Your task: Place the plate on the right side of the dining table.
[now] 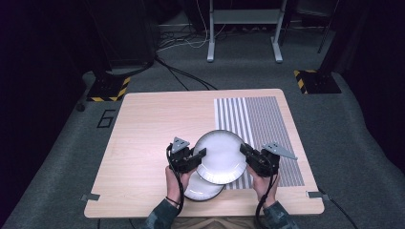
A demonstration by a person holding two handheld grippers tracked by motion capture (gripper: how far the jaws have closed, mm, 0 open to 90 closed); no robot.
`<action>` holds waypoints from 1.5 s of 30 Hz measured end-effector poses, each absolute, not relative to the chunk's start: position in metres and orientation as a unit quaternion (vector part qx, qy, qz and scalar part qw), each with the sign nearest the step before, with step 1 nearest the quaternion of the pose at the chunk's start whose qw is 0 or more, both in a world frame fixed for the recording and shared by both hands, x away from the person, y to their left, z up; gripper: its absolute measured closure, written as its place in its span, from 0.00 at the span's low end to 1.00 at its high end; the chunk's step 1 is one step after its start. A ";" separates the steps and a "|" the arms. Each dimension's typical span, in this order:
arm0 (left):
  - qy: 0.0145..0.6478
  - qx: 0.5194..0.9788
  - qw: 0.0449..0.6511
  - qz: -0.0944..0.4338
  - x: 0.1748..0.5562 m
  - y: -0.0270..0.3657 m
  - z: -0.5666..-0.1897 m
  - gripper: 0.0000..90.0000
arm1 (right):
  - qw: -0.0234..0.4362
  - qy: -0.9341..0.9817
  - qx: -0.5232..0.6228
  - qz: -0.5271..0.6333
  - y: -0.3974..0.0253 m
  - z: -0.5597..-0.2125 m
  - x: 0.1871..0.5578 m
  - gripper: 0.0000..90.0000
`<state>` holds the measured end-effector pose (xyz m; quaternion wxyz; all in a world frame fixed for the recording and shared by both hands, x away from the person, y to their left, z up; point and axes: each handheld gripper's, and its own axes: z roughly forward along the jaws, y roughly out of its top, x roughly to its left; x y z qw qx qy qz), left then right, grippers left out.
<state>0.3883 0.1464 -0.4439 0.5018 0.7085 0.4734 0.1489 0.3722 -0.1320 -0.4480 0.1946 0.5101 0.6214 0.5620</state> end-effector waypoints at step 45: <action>0.457 0.720 0.506 0.127 0.428 0.113 -0.435 0.73 | 0.216 0.605 0.532 0.551 -0.163 -0.438 0.392 0.89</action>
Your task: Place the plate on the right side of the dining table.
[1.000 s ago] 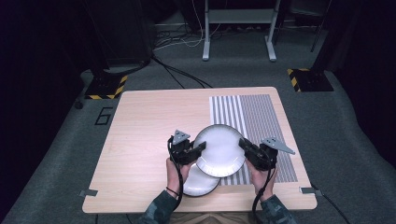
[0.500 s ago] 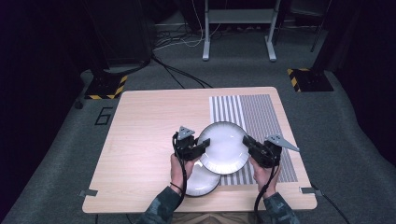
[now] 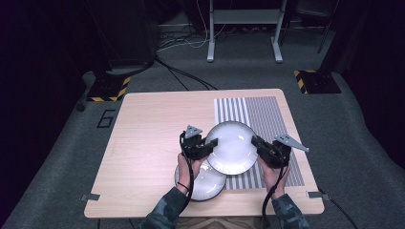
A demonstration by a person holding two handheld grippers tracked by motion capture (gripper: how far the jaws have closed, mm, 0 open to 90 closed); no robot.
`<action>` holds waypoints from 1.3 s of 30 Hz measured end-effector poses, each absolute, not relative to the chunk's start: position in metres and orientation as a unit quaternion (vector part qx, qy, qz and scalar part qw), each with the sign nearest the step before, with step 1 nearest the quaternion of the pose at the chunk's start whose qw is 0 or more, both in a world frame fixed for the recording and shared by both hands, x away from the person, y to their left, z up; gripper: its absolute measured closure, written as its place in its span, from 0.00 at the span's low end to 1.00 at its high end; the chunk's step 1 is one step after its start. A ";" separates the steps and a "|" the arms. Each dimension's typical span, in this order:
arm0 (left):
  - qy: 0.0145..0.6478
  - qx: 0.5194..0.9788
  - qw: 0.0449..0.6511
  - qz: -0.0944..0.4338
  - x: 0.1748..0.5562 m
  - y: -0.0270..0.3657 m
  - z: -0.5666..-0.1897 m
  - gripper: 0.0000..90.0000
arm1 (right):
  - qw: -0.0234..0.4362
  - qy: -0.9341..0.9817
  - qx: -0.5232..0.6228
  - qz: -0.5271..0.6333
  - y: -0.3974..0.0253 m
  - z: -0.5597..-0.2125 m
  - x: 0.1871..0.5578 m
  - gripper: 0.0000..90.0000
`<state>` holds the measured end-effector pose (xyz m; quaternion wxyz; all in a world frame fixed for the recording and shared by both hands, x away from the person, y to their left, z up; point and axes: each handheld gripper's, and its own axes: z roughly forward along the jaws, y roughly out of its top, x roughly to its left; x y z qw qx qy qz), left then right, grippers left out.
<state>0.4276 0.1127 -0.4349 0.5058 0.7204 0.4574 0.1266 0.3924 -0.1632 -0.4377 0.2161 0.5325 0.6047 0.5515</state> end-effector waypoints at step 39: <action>0.458 0.731 0.495 0.099 0.473 0.085 -0.440 0.73 | 0.218 0.600 0.556 0.533 -0.187 -0.440 0.426 0.89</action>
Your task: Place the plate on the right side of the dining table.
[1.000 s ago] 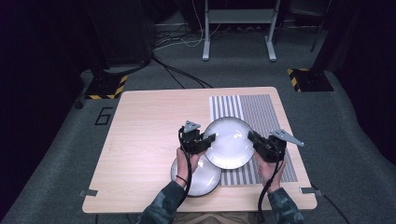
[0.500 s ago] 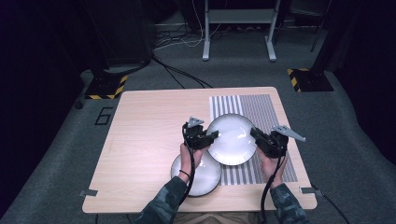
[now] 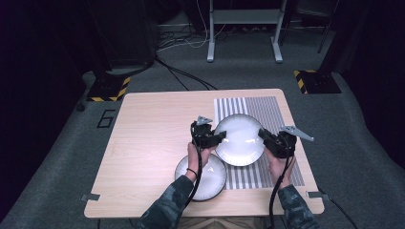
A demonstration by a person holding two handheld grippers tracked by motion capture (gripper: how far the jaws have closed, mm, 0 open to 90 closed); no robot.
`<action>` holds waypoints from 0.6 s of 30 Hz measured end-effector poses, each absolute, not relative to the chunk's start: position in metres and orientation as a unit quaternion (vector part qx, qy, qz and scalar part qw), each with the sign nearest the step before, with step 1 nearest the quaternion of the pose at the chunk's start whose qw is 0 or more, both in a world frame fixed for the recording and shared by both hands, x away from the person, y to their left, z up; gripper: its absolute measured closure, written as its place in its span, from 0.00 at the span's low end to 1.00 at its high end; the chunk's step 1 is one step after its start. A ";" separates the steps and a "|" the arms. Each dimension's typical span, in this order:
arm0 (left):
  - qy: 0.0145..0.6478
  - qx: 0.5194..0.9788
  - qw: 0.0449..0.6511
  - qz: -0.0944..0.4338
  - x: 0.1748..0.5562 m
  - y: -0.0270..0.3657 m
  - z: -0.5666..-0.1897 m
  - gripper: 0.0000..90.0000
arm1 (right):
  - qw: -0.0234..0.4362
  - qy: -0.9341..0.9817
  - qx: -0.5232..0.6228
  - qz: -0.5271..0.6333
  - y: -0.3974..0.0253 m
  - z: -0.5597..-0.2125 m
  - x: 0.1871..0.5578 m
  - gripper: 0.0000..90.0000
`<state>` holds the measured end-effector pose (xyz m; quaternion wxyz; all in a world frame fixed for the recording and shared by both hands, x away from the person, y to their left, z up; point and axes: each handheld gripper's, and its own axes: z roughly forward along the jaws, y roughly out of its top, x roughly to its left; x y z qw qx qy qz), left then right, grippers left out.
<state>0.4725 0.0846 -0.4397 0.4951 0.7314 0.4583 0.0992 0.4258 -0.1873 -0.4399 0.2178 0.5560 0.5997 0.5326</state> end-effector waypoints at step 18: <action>0.466 0.743 0.472 0.083 0.496 0.066 -0.447 0.72 | 0.209 0.592 0.578 0.522 -0.203 -0.452 0.443 0.88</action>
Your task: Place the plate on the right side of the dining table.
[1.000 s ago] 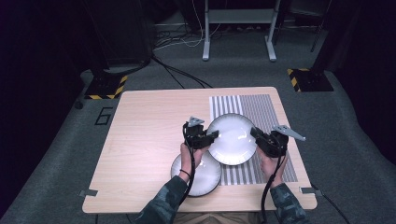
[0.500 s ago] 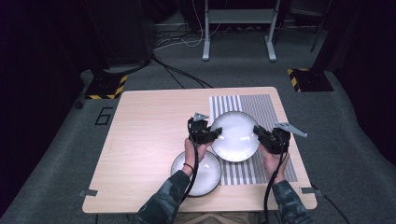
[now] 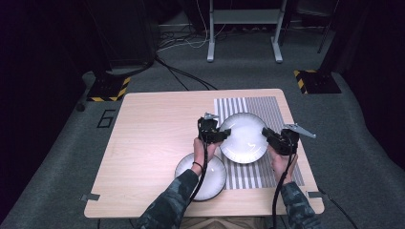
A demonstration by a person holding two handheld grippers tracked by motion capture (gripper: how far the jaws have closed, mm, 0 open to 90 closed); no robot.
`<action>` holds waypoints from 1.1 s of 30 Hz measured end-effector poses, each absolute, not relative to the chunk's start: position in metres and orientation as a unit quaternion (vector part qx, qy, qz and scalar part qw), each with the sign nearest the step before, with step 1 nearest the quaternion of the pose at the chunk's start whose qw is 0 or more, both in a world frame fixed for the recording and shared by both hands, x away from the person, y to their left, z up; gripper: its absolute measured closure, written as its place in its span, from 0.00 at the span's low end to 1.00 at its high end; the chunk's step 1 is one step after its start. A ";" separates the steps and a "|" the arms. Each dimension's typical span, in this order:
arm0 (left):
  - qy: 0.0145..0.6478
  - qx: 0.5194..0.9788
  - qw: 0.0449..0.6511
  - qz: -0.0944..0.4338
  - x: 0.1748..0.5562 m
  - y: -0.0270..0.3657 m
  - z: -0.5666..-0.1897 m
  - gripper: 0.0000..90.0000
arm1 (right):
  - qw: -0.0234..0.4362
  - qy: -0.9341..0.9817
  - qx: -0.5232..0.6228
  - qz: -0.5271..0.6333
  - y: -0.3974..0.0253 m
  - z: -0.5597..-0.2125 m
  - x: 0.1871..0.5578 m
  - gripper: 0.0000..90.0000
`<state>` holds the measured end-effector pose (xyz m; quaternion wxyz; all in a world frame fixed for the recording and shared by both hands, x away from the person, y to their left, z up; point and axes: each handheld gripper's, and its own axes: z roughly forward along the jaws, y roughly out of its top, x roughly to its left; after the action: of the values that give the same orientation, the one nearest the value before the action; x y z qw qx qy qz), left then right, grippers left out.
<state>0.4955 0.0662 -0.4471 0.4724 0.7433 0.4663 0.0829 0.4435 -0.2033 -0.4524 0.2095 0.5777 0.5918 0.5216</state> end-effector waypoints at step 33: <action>0.495 0.749 0.435 0.062 0.533 0.037 -0.465 0.72 | 0.181 0.575 0.611 0.513 -0.229 -0.480 0.478 0.88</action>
<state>0.5327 0.0365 -0.4646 0.4351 0.7495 0.4952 0.0617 0.4776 -0.2287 -0.4800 0.1811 0.6113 0.5747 0.5130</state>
